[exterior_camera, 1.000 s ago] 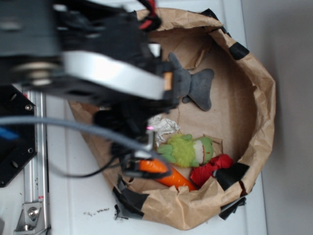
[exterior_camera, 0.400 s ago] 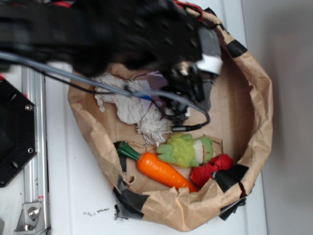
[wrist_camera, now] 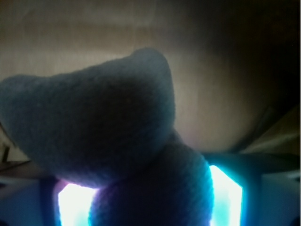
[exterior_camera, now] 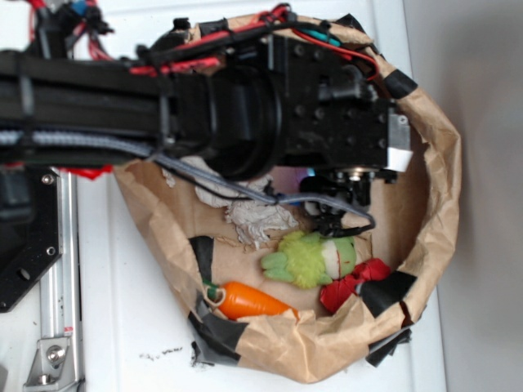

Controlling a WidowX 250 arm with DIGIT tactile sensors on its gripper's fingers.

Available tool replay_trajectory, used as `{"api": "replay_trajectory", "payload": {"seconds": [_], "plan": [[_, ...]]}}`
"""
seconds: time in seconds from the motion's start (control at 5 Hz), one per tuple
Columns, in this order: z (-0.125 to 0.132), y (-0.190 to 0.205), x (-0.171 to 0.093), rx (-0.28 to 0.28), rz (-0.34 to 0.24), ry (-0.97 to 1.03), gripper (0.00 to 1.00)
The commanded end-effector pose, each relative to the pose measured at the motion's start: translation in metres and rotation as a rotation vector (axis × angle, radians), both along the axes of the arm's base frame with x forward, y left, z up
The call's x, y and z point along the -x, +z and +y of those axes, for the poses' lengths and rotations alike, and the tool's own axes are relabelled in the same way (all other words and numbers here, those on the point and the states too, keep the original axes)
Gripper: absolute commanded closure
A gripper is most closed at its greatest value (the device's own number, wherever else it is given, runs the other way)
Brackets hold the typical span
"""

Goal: Grab the gray animal.

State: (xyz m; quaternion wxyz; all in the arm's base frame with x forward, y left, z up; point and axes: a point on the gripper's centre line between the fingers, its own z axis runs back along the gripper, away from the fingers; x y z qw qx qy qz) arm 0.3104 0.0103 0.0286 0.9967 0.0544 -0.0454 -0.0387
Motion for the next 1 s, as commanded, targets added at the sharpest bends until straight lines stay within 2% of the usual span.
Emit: {"api": "replay_trajectory", "payload": {"seconds": [0.0, 0.2, 0.4, 0.8], "plan": [[-0.002, 0.09, 0.001, 0.05, -0.138, 0.052, 1.0], [-0.013, 0.139, 0.029, 0.084, -0.234, 0.172, 1.0], [-0.019, 0.189, 0.04, 0.102, -0.261, 0.205, 1.0], [-0.019, 0.197, 0.047, 0.109, -0.241, 0.278, 1.0]]}}
